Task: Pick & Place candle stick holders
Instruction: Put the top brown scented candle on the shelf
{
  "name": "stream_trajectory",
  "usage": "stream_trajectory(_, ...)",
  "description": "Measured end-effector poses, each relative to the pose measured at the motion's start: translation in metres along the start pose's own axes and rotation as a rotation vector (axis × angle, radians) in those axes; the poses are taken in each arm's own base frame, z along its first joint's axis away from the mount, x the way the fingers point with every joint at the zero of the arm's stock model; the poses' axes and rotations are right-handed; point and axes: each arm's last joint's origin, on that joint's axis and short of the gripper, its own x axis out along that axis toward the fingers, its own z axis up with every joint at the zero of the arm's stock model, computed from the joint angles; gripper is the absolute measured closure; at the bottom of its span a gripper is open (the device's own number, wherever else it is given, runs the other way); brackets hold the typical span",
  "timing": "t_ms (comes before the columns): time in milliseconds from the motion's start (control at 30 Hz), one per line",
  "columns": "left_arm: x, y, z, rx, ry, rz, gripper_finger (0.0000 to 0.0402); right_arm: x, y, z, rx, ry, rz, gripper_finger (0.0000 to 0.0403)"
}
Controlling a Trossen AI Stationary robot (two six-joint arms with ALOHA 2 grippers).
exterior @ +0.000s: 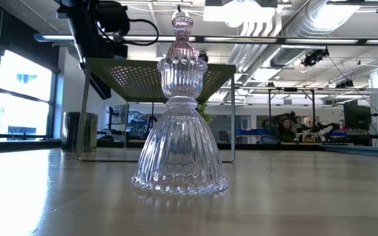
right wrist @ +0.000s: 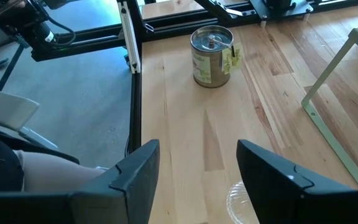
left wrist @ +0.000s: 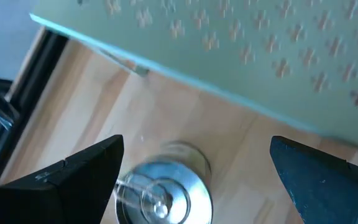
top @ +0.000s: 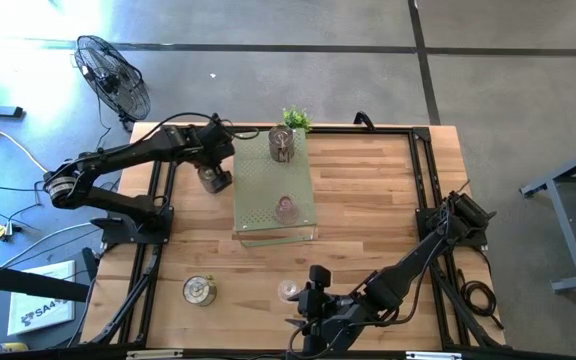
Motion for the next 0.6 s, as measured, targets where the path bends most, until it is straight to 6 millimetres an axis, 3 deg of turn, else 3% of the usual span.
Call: stream_trajectory(600,-0.001,-0.001,-0.012,0.068,0.126,-0.008,0.0002,0.000,0.000,0.000,0.008,-0.001,0.001,0.0194)
